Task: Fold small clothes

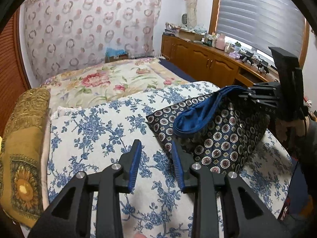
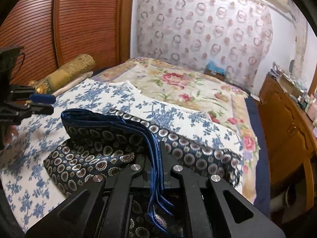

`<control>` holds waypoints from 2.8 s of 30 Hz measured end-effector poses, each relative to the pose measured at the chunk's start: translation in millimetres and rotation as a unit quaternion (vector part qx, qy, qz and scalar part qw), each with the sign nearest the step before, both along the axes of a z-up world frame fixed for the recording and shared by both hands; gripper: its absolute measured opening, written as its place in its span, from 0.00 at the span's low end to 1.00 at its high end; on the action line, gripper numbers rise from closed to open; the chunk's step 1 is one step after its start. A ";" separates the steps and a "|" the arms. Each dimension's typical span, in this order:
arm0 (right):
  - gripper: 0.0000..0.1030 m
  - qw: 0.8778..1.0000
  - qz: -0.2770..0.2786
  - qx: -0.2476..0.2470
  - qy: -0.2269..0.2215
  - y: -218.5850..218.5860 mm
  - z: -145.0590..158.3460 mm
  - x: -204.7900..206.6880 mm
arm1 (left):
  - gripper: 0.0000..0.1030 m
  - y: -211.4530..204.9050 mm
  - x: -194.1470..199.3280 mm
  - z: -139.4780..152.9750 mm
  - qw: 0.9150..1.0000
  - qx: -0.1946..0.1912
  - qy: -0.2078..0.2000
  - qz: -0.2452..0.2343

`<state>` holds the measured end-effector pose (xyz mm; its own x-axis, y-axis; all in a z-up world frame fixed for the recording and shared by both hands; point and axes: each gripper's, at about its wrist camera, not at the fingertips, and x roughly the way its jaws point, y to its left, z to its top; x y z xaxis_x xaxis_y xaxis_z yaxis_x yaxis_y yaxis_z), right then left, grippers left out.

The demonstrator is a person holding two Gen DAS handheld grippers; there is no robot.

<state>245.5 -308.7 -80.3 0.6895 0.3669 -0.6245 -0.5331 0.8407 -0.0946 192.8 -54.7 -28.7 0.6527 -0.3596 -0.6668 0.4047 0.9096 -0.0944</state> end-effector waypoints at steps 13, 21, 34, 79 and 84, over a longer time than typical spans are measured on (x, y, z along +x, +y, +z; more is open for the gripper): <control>0.23 0.997 -0.041 -0.002 0.061 -7.0 -20.7 63.8 | 0.30 -21.6 42.9 -12.7 0.998 0.009 0.046 -0.032; 0.54 0.995 -0.098 0.014 0.030 -29.8 9.7 45.1 | 0.31 -29.7 68.2 -30.6 0.997 0.009 0.070 -0.040; 0.61 0.972 -0.199 0.030 0.119 -110.5 -46.8 10.4 | 0.33 -39.4 99.1 -52.7 0.994 0.024 0.097 -0.039; 0.09 0.991 -0.061 0.119 -0.002 -60.0 31.7 -8.7 | 0.04 -1.4 37.9 65.5 0.996 -0.049 -0.071 -0.024; 0.09 0.993 -0.033 0.113 -0.016 -32.9 46.6 2.9 | 0.05 27.2 25.5 78.4 0.995 -0.046 -0.094 0.001</control>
